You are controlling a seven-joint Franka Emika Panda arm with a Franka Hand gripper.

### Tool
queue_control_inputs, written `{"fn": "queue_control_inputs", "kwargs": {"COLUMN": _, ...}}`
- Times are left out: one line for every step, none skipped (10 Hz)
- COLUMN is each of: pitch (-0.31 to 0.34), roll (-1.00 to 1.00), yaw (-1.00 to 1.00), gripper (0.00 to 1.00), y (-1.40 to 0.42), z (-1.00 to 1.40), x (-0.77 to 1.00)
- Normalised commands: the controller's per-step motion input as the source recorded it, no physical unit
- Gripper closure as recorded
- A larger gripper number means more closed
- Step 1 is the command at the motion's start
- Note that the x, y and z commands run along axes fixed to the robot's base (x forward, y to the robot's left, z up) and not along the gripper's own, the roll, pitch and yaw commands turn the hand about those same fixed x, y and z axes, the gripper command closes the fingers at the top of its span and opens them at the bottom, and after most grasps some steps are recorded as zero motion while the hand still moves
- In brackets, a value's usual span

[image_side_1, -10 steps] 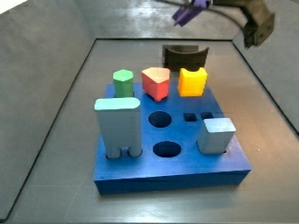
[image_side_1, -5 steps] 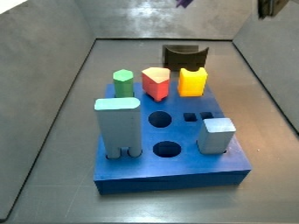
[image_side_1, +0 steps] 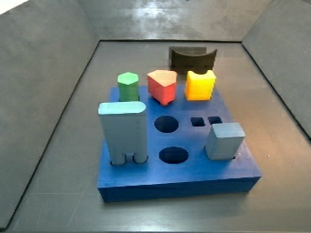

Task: Pick up the star object. Move up. Place the star object on the fixture. Regrasp the star object. Move to above the board. Insert the star object.
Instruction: Move to above the board.

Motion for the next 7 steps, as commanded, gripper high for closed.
{"fn": "queue_control_inputs", "kwargs": {"pitch": -0.126, "roll": -1.00, "yaw": -0.10, "gripper": 1.00, "y": -1.00, "z": 0.35, "x": -0.82}}
{"fn": "queue_control_inputs", "kwargs": {"pitch": -0.128, "roll": -1.00, "yaw": -0.11, "gripper": 1.00, "y": -1.00, "z": 0.37, "x": -0.84}}
{"fn": "queue_control_inputs", "kwargs": {"pitch": -0.123, "roll": -1.00, "yaw": -0.12, "gripper": 1.00, "y": -1.00, "z": 0.37, "x": -0.87}}
{"fn": "queue_control_inputs", "kwargs": {"pitch": -0.118, "roll": -1.00, "yaw": -0.14, "gripper": 1.00, "y": -0.84, "z": 0.33, "x": -0.77}}
{"fn": "queue_control_inputs", "kwargs": {"pitch": -0.113, "roll": -1.00, "yaw": -0.14, "gripper": 1.00, "y": -0.56, "z": 0.22, "x": -0.55}}
{"fn": "queue_control_inputs", "kwargs": {"pitch": -0.101, "roll": -1.00, "yaw": -0.15, "gripper": 1.00, "y": -0.25, "z": 0.10, "x": -0.30}}
{"fn": "queue_control_inputs", "kwargs": {"pitch": -0.091, "roll": -1.00, "yaw": -0.15, "gripper": 1.00, "y": -0.13, "z": 0.05, "x": -0.19}}
